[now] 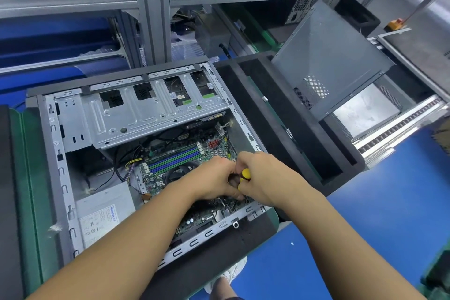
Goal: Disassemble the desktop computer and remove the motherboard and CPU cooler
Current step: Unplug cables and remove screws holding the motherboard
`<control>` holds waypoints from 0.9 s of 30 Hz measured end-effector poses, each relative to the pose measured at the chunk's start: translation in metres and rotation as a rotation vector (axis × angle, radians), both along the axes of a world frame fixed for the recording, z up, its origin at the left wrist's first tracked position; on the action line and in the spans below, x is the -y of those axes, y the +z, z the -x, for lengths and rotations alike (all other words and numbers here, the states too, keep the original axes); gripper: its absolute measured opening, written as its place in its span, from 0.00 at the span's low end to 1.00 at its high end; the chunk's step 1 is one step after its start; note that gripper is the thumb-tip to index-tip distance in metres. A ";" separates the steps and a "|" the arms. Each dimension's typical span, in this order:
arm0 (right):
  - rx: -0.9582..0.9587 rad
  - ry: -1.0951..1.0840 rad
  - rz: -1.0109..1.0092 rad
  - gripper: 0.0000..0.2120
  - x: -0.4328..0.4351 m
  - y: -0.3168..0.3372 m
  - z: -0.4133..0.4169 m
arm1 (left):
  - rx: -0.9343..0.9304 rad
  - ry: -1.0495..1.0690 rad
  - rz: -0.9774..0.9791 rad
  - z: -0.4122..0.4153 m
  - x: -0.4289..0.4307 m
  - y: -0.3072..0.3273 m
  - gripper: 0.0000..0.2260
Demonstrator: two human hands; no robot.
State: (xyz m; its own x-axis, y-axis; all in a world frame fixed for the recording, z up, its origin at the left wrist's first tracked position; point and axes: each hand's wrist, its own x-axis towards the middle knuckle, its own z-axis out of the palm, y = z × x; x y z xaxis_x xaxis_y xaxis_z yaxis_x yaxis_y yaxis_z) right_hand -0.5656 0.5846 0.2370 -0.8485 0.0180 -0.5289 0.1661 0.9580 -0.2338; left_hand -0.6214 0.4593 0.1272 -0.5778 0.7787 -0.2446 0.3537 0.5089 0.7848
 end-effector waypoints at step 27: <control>-0.006 0.055 -0.059 0.09 0.006 -0.005 0.003 | 0.007 -0.034 0.065 -0.002 0.002 0.001 0.14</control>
State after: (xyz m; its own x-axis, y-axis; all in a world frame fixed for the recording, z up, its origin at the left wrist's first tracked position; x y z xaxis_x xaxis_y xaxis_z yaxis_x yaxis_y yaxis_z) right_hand -0.5684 0.5784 0.2324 -0.8521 0.0020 -0.5233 0.1115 0.9777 -0.1778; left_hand -0.6192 0.4575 0.1285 -0.5496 0.7801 -0.2990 0.3658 0.5465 0.7534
